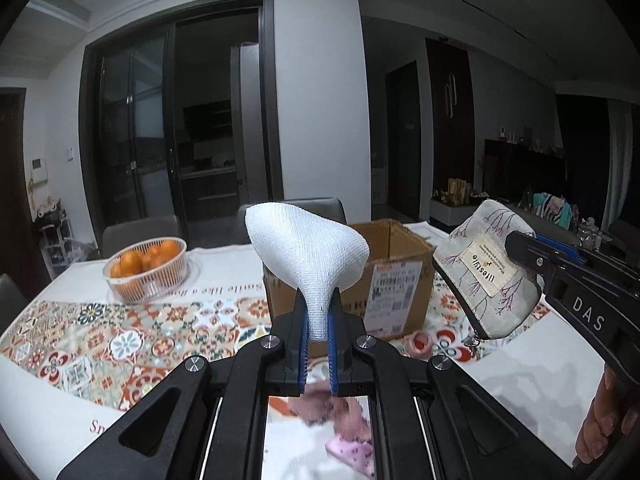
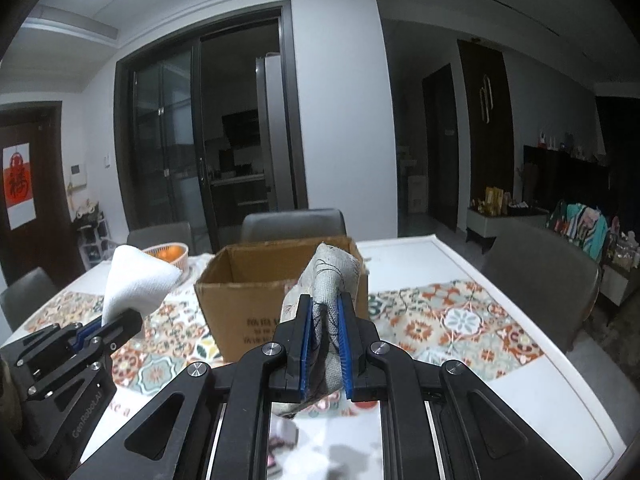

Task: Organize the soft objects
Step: 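Lift both items over the cardboard box and open both tools to drop them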

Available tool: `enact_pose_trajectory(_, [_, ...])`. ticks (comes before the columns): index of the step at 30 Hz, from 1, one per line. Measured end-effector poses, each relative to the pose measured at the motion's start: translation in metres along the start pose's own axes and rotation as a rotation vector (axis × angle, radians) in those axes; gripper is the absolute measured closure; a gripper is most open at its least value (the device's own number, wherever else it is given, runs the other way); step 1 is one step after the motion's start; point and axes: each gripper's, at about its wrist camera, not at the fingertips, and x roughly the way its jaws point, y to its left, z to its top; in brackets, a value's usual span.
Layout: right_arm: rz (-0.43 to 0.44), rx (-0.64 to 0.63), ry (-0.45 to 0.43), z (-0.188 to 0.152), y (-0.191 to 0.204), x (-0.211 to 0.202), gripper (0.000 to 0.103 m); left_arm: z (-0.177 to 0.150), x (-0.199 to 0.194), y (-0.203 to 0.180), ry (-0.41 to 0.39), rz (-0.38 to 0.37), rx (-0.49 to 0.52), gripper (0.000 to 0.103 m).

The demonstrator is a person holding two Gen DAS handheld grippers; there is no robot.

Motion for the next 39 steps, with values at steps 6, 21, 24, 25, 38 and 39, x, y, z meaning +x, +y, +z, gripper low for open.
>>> enact_pose_trajectory(6, [0.008, 0.001, -0.032, 0.016, -0.001, 0.013, 0.089, 0.017, 0.012, 0.003, -0.022, -0.002, -0.001, 0.094])
enact_pose_trajectory(21, [0.023, -0.002, -0.065, 0.053, 0.0, 0.057, 0.089, 0.048, 0.06, 0.014, -0.026, -0.001, 0.011, 0.094])
enact_pose_trajectory(24, [0.025, -0.007, -0.068, 0.058, 0.001, 0.07, 0.089, 0.052, 0.074, 0.017, -0.018, -0.003, 0.011, 0.094])
enact_pose_trajectory(25, [0.026, -0.009, -0.068, 0.059, 0.001, 0.073, 0.089, 0.052, 0.077, 0.017, -0.017, -0.002, 0.012, 0.094])
enact_pose_trajectory(38, [0.052, 0.005, -0.041, 0.068, 0.005, 0.135, 0.09, 0.054, 0.137, 0.019, 0.034, -0.007, 0.032, 0.094])
enact_pose_trajectory(39, [0.057, 0.011, -0.035, 0.067, 0.004, 0.141, 0.089, 0.052, 0.143, 0.019, 0.045, -0.009, 0.034, 0.094])
